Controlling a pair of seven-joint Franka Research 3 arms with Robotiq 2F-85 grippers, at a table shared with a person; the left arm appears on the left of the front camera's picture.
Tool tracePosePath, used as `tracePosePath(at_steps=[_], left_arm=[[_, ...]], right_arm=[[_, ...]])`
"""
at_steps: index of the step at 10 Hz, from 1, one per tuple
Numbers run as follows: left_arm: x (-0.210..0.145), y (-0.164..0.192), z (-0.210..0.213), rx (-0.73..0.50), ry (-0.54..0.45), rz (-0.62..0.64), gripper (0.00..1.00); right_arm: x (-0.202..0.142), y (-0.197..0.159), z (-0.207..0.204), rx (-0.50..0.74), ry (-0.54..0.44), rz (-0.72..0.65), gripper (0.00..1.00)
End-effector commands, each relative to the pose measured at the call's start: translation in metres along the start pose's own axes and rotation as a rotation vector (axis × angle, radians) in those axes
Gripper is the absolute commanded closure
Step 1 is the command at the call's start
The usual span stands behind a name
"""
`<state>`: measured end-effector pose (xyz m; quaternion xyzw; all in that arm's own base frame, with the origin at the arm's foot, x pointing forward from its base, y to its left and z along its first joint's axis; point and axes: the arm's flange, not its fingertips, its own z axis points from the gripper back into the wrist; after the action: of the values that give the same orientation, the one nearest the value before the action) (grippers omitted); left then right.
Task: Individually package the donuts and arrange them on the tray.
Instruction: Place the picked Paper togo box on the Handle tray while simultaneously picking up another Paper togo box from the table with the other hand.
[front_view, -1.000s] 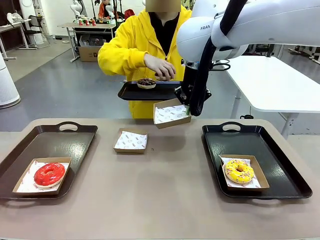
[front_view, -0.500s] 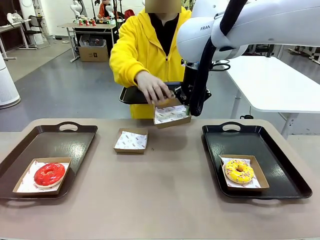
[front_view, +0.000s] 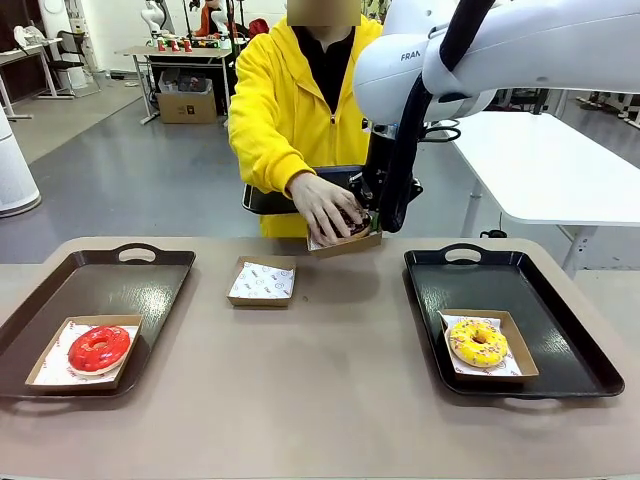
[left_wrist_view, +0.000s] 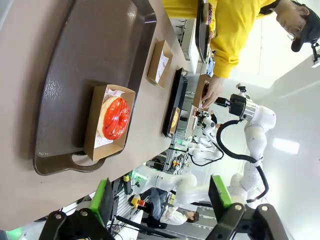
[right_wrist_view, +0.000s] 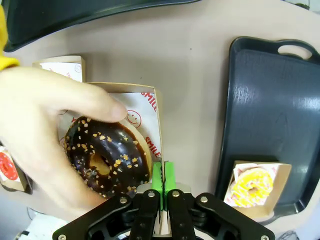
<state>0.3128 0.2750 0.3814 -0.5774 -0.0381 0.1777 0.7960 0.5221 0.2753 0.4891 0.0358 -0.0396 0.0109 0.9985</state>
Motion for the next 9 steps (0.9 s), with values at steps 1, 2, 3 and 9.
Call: tracePosePath(at_steps=[1, 2, 3, 9], left_arm=[[-0.0044, -0.0013, -0.0001, -0.001, -0.009, -0.011, 0.0], [-0.0044, -0.0013, -0.0001, -0.001, -0.009, -0.011, 0.0], [-0.0044, -0.0013, -0.0001, -0.001, -0.009, -0.011, 0.0], [-0.0044, -0.0013, -0.0001, -0.001, -0.009, -0.011, 0.0]], right_arm=[[-0.0019, -0.0013, 0.0008, -0.001, -0.005, 0.0, 1.0], [-0.0019, -0.0013, 0.0008, -0.001, -0.005, 0.0, 1.0], [-0.0019, -0.0013, 0.0008, -0.001, -0.005, 0.0, 1.0], [-0.0019, -0.0013, 0.0008, -0.001, -0.005, 0.0, 1.0]])
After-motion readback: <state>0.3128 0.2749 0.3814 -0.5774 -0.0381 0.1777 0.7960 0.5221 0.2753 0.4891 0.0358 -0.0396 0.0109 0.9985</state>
